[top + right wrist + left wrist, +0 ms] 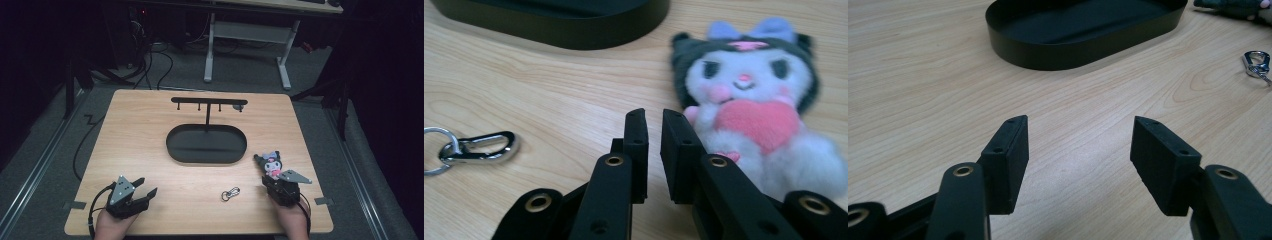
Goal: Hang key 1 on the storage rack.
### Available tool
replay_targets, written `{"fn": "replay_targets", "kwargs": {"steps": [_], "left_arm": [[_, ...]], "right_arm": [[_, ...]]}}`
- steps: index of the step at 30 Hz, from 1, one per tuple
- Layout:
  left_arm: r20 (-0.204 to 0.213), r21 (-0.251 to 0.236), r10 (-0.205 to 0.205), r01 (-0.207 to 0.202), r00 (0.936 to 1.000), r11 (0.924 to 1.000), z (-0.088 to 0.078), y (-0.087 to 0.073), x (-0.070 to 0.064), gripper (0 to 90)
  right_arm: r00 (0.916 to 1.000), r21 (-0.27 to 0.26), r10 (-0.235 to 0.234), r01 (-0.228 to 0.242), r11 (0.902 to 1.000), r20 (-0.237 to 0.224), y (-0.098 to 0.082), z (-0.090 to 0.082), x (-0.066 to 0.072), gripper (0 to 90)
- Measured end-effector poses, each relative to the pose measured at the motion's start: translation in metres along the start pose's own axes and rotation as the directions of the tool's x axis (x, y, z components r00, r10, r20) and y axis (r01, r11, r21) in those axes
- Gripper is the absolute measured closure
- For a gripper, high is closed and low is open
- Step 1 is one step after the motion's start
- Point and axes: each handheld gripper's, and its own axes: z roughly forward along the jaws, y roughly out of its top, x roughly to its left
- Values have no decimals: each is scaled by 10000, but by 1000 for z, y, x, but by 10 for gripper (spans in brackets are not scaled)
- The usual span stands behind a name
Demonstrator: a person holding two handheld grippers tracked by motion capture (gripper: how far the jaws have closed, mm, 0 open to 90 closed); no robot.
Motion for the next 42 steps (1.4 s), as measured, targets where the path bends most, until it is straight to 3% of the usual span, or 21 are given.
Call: {"fn": "replay_targets", "kwargs": {"steps": [5,10,14,17,22,23,25,26,27,28,33,34,35,36,38,42], "left_arm": [[158,35,97,-97,9998,9999,5,3,-3,408],[303,109,243,-246,9992,9996,10,5,-6,407],[322,259,449,-457,9985,9986,12,4,-6,407],[394,218,448,-457,9982,9987,11,3,-6,407],[512,211,430,-441,9978,9988,11,2,-7,407],[512,211,430,-441,9978,9988,11,2,-7,406],[536,230,502,-515,9973,9984,10,3,-8,406],[606,238,574,-589,9965,9980,10,3,-9,406],[606,238,574,-589,9965,9980,10,3,-9,405],[619,230,643,-658,9960,9976,10,3,-11,405],[668,241,666,-683,9955,9974,11,4,-10,405],[680,248,671,-689,9954,9973,11,4,-10,405],[679,252,665,-684,9955,9973,11,4,-10,405],[685,242,650,-668,9955,9975,10,4,-9,405],[669,223,633,-649,9958,9976,10,4,-9,405],[690,222,652,-668,9955,9975,10,4,-9,405]], "right_arm": [[9996,-191,124,-128,9997,-244,-3,-9,-3,766],[9986,44,-89,91,9999,-517,-8,-14,0,695],[9963,654,-506,552,9963,-702,-7,-17,6,621],[9966,1258,-583,653,9899,-587,-2,-16,10,616],[9936,2486,-869,1022,9632,-717,8,-17,11,553],[9936,2486,-869,1022,9632,-717,8,-17,11,553],[9925,2906,-995,1159,9498,-705,13,-18,11,539],[9908,3465,-1127,1320,9287,-753,18,-20,10,519],[9908,3465,-1127,1320,9287,-753,18,-20,10,519],[9907,3897,-1058,1309,9116,-852,20,-20,9,507],[9857,4716,-1461,1687,8655,-846,25,-22,9,469],[9857,4716,-1461,1687,8655,-846,25,-22,9,469],[9847,5161,-1423,1739,8387,-1006,27,-21,7,451],[9844,5302,-1458,1757,8295,-982,28,-21,7,440],[9845,5561,-1477,1751,8125,-942,30,-21,5,423],[9846,5829,-1510,1737,7938,-878,33,-22,-1,371]]}}
